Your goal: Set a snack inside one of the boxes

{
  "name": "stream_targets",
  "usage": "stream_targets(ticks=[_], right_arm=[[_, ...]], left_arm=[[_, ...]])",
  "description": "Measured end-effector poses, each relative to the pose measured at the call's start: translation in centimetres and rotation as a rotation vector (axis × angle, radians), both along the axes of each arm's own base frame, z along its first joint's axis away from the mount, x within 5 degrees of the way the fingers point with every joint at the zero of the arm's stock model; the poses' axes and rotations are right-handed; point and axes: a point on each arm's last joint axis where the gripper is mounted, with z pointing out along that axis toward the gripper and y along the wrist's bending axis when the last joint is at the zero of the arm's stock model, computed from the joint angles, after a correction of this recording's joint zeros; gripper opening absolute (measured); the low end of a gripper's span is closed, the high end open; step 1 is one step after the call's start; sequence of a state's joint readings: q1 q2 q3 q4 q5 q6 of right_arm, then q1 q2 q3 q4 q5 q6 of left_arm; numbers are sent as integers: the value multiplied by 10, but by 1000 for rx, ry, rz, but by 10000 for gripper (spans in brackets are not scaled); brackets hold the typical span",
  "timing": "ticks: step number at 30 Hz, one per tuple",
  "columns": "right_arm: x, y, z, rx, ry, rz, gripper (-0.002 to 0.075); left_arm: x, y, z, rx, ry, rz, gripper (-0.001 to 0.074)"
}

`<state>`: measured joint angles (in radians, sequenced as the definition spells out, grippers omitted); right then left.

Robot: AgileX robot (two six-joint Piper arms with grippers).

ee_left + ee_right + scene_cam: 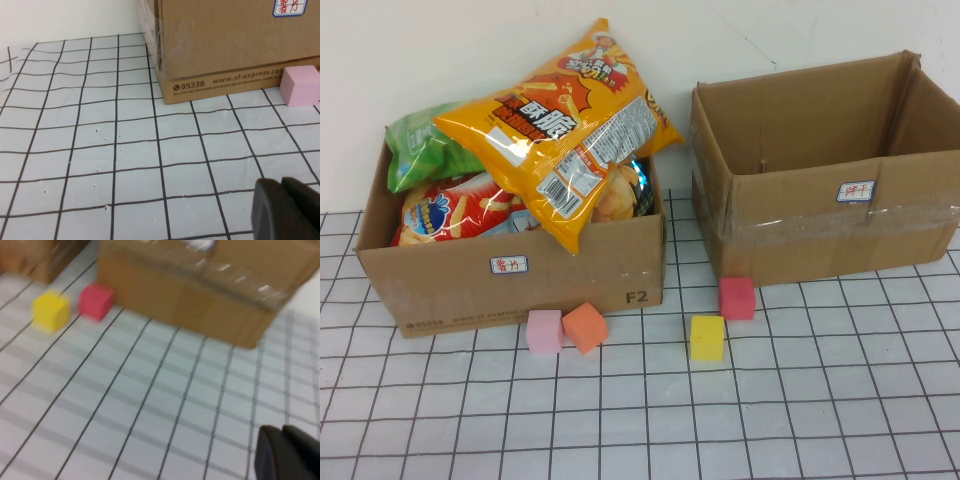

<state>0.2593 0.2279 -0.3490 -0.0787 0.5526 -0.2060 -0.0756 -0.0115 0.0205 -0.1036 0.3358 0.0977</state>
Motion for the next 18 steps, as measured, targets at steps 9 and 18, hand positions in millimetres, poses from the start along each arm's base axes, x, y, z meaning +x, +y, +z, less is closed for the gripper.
stream_targets(ticks=[9,18], right_arm=[[-8,-11,-61,127,-145,-266,-1],[-5,-13,-93,124,-55,-315,-1]], left_arm=[[0,0,0,0,0,0,-1],[0,0,0,0,0,0,-1]])
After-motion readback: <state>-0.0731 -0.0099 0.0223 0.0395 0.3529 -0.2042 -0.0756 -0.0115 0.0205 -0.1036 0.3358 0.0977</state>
